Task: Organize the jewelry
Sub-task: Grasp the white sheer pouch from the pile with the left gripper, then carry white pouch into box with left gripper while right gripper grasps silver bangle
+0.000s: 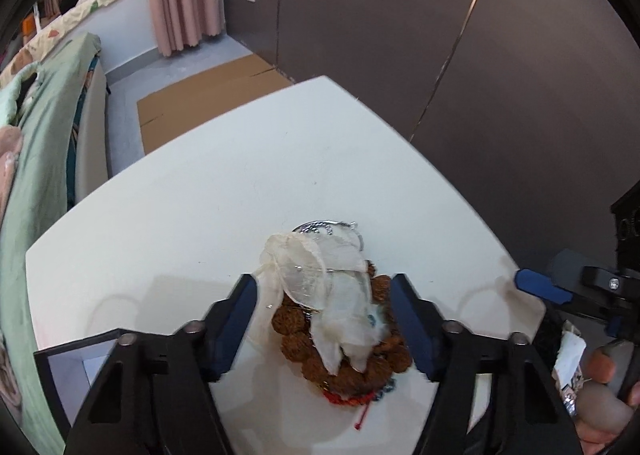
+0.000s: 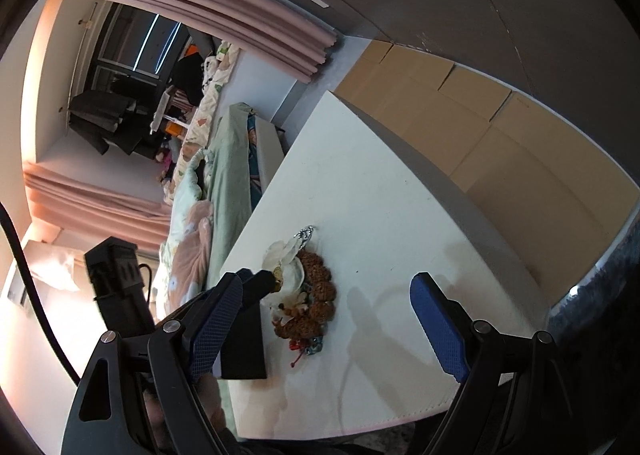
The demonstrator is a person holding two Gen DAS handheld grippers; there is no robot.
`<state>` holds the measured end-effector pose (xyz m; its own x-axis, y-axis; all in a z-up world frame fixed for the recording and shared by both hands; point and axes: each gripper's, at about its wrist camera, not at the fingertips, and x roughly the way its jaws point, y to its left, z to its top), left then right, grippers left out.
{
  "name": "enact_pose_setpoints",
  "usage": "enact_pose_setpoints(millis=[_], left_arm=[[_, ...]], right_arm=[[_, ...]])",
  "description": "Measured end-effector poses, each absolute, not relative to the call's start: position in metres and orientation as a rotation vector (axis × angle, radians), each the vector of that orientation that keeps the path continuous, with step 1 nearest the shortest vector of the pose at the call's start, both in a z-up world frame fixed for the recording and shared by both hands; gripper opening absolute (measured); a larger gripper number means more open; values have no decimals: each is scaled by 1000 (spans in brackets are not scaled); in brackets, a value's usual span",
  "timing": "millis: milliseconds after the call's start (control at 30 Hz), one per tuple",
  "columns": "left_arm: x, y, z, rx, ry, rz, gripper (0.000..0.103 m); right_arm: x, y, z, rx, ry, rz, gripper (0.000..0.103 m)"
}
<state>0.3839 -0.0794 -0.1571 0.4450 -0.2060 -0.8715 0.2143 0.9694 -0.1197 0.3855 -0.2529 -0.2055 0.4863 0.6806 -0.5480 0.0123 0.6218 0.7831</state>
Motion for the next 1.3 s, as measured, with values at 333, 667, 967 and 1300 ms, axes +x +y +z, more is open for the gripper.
enact_pose_setpoints(millis=[333,667,967,1300], left_arm=[[376,-60,-143,-47,1024,-283,0],[352,-46,-90,-110,891,-322,0],[330,-21,-61,-137,819,-292,0],[308,22,-61,-210,800,-233,0]], right_arm=[[389,-244,-208,805,1011,474,87],[385,-233,-192,795,995,493,87],[391,-206,-180,718,1033,512,81],[414,-167,-180,636,1111,536,57]])
